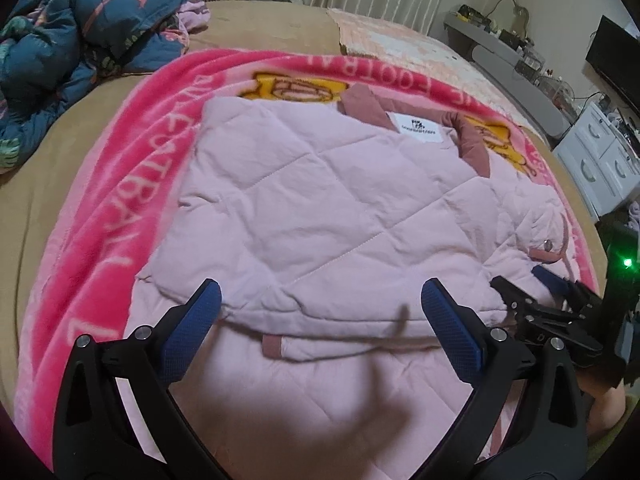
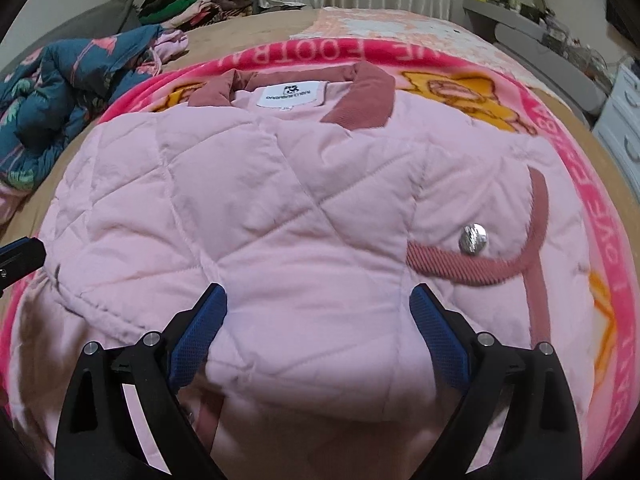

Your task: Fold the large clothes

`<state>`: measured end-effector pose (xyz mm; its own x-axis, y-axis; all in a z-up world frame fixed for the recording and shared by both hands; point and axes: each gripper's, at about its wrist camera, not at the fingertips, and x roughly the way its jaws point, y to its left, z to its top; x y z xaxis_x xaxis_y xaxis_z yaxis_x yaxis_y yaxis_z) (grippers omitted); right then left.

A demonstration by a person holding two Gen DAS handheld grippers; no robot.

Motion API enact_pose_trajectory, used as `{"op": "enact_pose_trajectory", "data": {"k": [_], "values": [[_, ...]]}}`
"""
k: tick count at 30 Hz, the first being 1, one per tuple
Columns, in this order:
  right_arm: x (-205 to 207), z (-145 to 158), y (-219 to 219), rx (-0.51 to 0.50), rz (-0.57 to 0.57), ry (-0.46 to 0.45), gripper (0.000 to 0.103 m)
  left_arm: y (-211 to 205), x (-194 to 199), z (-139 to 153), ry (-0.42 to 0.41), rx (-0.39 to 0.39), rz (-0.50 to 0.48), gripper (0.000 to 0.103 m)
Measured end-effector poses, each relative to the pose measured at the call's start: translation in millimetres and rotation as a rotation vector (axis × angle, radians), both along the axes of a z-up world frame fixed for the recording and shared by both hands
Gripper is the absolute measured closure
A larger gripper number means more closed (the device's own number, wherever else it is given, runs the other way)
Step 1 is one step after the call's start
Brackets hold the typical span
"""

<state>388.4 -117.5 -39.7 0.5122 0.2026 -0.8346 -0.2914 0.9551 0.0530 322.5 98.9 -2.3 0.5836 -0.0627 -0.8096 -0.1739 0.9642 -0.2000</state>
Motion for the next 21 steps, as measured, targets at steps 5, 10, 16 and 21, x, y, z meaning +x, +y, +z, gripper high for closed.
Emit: {"op": "enact_pose_trajectory", "data": {"k": [5,10,16,21], "values": [[-12.8,3.4,-5.1,0.008,-0.016,0.011,0.010,-1.0,-13.9,11.8,-0.016,-0.002,0.003,0.009],[-28.4,14.7,-14.6,0.060,-0.027,0.016,0.009,2.7,-26.7,25.3,-0.038,0.007,0.014,0.009],[-54.9,35.6,-34.9,0.157,-0.044,-0.005,0.009,0.5,-44.9,36.9,-0.062,0.012,0.015,0.009],[-75.3,53.3,-45.3,0.186,-0.043,-0.032,0.004,-4.5,-58.2,47.6,-0.087,-0.003,0.012,0.009]]}}
